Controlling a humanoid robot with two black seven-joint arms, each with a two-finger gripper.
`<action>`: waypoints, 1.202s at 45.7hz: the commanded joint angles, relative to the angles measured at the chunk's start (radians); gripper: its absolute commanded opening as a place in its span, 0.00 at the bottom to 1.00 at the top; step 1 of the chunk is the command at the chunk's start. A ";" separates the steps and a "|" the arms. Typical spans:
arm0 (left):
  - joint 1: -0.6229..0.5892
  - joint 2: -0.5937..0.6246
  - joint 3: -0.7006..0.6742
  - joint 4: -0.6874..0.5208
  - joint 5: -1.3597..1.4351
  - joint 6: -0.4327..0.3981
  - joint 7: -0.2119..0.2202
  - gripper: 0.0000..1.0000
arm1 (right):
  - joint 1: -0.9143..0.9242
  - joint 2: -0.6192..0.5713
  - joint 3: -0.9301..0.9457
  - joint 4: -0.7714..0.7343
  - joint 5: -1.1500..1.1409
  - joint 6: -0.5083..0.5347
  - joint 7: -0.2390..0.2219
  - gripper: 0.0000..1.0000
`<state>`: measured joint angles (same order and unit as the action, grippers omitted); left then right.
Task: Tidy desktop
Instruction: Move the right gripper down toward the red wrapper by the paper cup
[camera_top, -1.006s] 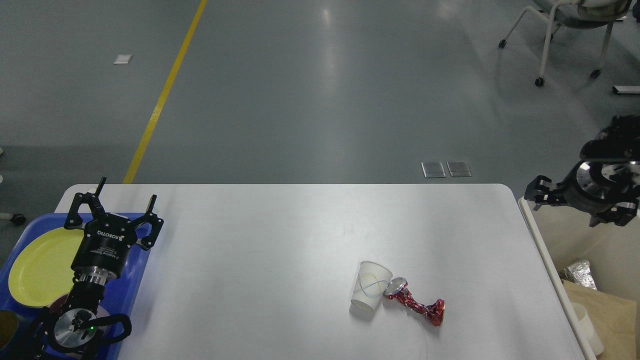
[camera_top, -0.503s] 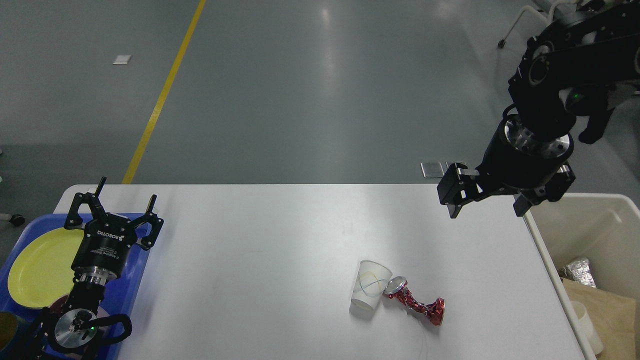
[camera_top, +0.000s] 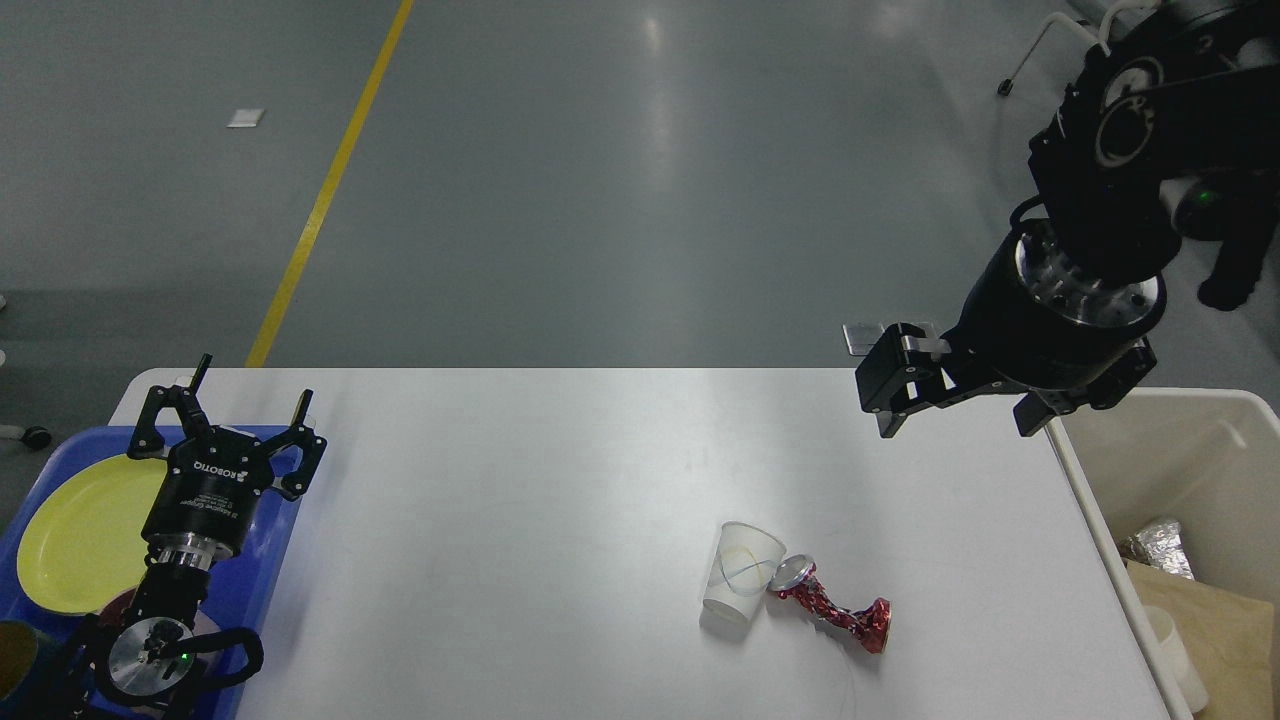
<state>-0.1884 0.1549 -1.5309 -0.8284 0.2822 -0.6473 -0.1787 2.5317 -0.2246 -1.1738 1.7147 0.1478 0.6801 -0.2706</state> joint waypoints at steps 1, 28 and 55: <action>0.000 0.000 0.000 0.000 0.000 0.000 0.001 0.96 | -0.044 -0.007 0.006 -0.012 -0.002 -0.002 0.001 1.00; 0.000 0.000 0.000 0.000 0.000 0.000 0.001 0.96 | -0.474 0.077 0.126 -0.154 -0.016 -0.249 -0.001 1.00; 0.000 0.000 0.000 0.000 0.000 0.000 0.001 0.96 | -1.022 0.252 0.128 -0.477 -0.243 -0.533 0.014 0.98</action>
<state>-0.1888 0.1549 -1.5309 -0.8284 0.2823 -0.6473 -0.1779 1.5653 0.0228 -1.0491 1.2744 -0.0413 0.1982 -0.2675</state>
